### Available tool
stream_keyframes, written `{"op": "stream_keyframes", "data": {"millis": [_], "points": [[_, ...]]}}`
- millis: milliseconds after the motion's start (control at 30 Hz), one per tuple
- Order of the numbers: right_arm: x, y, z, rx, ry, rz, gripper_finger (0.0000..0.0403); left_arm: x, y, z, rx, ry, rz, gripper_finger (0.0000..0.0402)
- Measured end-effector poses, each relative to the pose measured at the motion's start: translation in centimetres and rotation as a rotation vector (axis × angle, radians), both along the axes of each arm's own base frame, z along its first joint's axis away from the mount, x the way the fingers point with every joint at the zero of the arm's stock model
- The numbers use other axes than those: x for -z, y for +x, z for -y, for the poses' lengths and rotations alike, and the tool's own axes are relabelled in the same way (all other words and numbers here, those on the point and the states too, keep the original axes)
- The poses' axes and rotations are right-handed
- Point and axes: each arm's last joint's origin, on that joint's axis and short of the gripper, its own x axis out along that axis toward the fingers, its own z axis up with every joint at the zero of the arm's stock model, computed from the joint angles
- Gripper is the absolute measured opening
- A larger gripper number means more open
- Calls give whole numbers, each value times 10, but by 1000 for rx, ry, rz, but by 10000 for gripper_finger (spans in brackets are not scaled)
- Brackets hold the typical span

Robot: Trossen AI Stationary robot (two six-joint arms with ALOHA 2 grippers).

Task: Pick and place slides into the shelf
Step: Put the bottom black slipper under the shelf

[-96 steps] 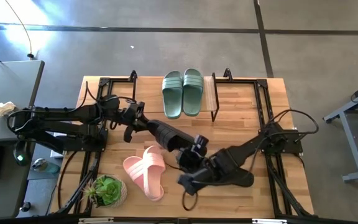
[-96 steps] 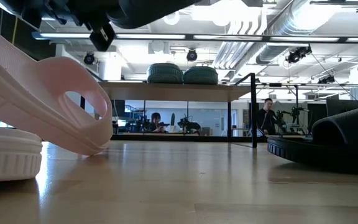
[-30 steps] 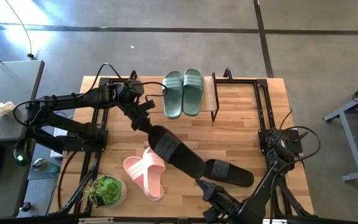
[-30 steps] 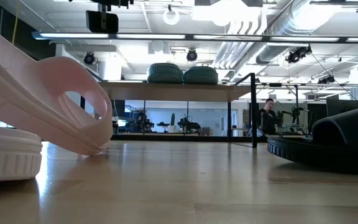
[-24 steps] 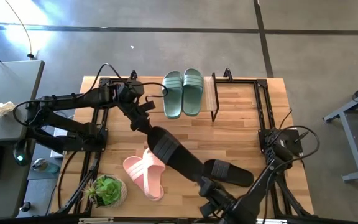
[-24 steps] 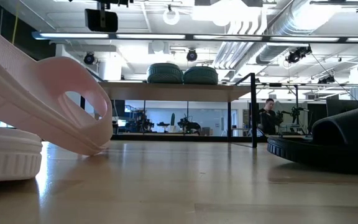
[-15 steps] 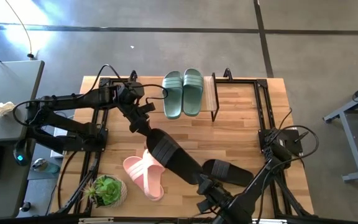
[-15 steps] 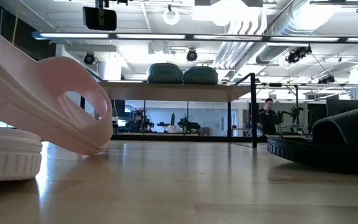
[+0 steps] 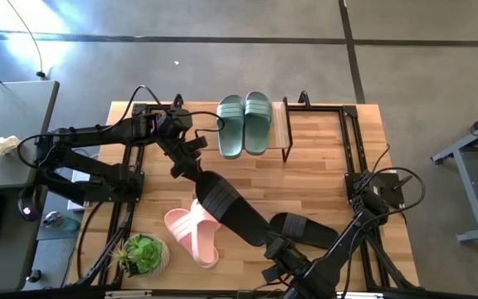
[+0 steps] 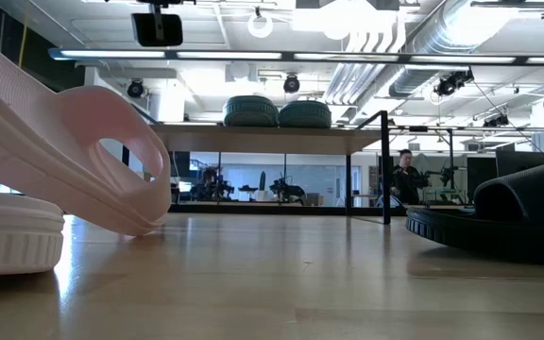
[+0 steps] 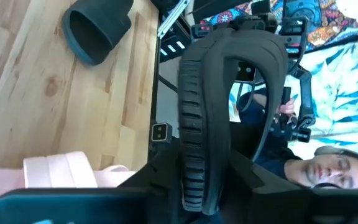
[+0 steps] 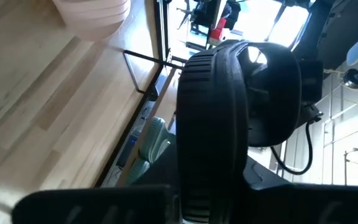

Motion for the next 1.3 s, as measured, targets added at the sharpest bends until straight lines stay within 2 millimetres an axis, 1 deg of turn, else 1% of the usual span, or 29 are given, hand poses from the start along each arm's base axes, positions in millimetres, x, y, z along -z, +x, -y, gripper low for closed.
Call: {"op": "stream_keyframes", "data": {"millis": [133,300,433,567,633,700,833,933,1000,1167,1300], "points": [[0,0,0,15,46,45,37,0,0,0,33,66,53,110],[1,-3,-3,38,149,117,37,-1,1,-1,85,214,156,153],[3,-7,-7,76,294,116,37,-2,2,-2,100,274,208,179],[6,-10,-9,140,455,103,37,-4,3,-2,110,304,249,194],[9,-13,-12,179,543,41,37,-5,3,-2,119,315,262,199],[11,-15,-14,201,587,7,37,-4,3,-2,122,317,260,201],[10,-15,-13,270,689,100,37,-4,3,-2,117,310,254,202],[14,-9,-7,316,712,159,37,-4,3,0,120,302,249,203],[20,-3,2,353,701,169,37,-4,4,4,135,301,251,202],[51,11,31,476,631,155,36,-4,8,23,220,293,269,194],[74,18,54,533,547,214,36,-4,9,43,308,296,294,188]]}}
